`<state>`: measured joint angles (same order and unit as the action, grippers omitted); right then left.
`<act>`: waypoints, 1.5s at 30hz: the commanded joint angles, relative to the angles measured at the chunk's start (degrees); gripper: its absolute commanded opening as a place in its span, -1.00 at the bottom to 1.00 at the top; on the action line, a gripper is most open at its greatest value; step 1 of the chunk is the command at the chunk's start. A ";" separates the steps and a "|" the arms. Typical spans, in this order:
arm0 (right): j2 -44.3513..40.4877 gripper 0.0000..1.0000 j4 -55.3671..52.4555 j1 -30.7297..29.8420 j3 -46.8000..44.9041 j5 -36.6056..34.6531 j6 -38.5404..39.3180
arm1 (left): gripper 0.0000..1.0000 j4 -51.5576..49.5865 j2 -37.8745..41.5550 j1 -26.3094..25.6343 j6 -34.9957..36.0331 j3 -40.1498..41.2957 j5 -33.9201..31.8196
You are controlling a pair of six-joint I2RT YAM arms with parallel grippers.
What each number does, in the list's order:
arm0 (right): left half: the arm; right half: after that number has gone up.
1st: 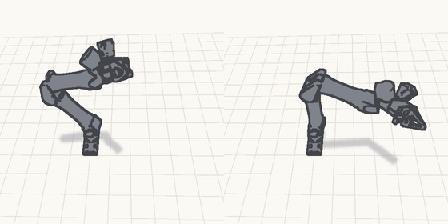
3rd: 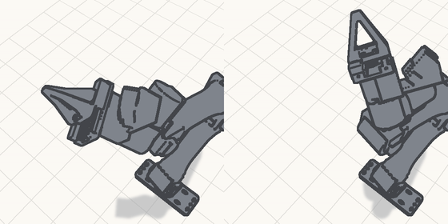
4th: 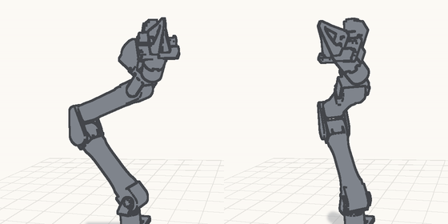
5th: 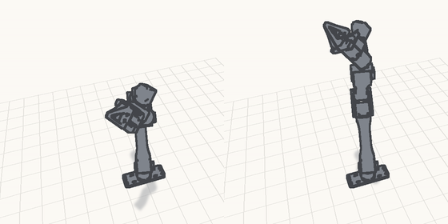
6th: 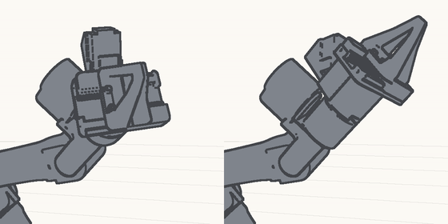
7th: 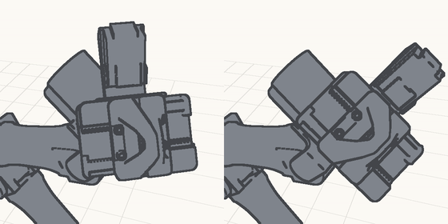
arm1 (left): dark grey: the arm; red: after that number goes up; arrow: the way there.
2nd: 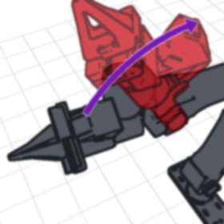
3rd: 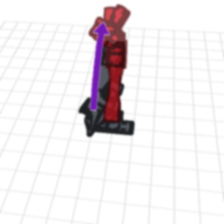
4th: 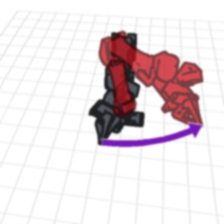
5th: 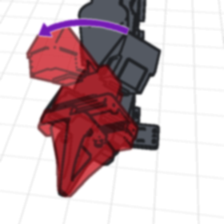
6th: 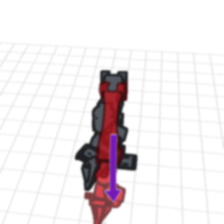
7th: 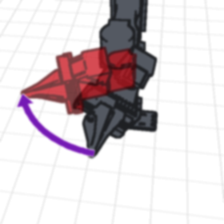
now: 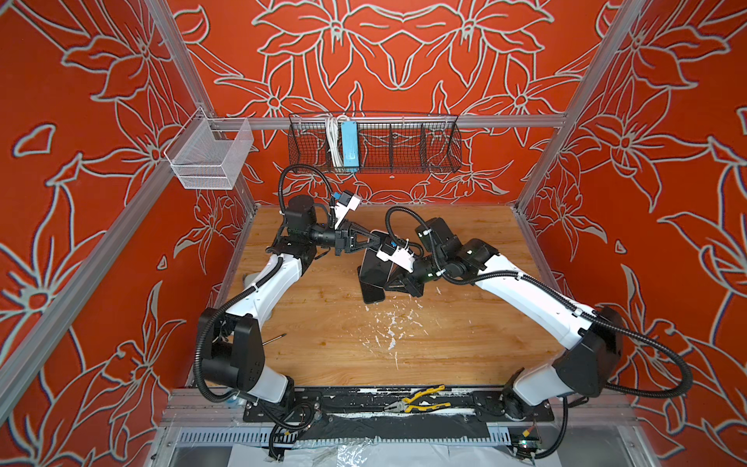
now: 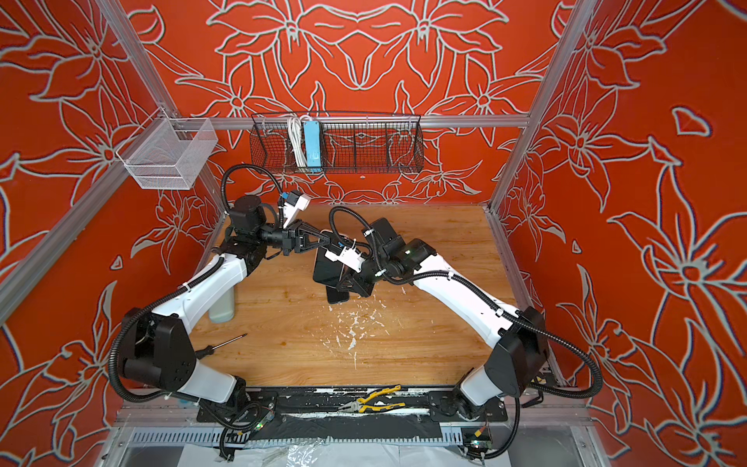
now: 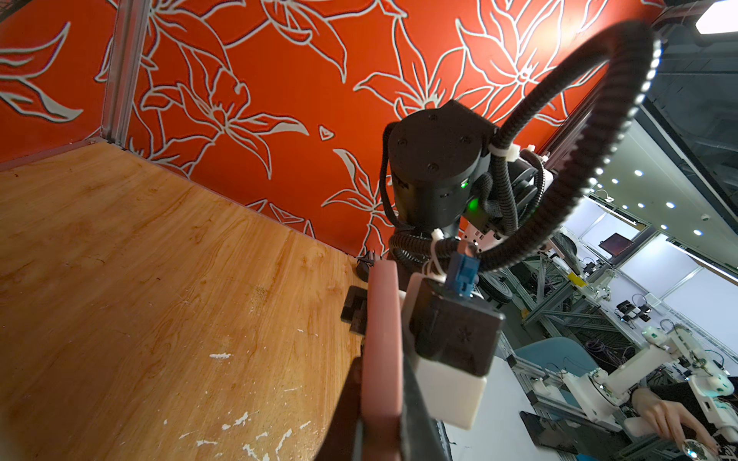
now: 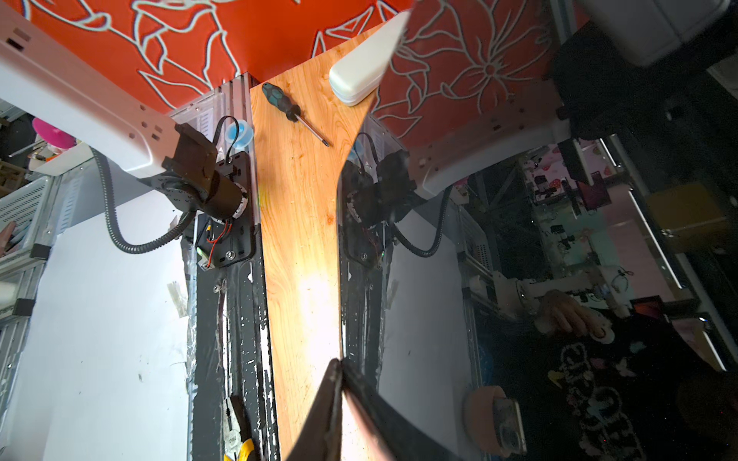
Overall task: Take the phone out of the phone case
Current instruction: Remove the phone case from the phone.
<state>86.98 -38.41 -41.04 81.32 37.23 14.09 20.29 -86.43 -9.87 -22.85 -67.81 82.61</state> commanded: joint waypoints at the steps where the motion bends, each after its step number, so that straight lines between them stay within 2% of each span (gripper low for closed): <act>1: -1.01 -0.80 5.41 -3.35 -1.05 0.04 0.60 | -1.00 4.17 0.02 -0.48 -2.22 -1.98 -2.61; 19: -5.06 -0.84 12.02 -10.55 -2.81 -11.29 3.44 | -1.00 8.61 -0.21 -1.19 -6.11 -1.54 -2.98; 28: -6.01 -0.84 14.17 -10.73 -5.75 -15.73 5.06 | -1.00 12.35 -0.54 -1.29 -10.15 -1.44 -2.98; 40: -9.49 -0.81 20.75 -10.73 -13.03 -29.86 5.00 | -1.00 12.73 -0.38 -1.56 -11.43 -1.88 -3.72; 45: -10.83 -0.76 22.24 -10.40 -15.43 -29.85 1.68 | -1.00 12.68 -0.75 -1.56 -12.34 -2.48 -5.03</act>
<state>77.54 -18.00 -50.74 67.31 8.40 16.91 29.80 -86.67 -11.27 -33.43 -67.83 81.34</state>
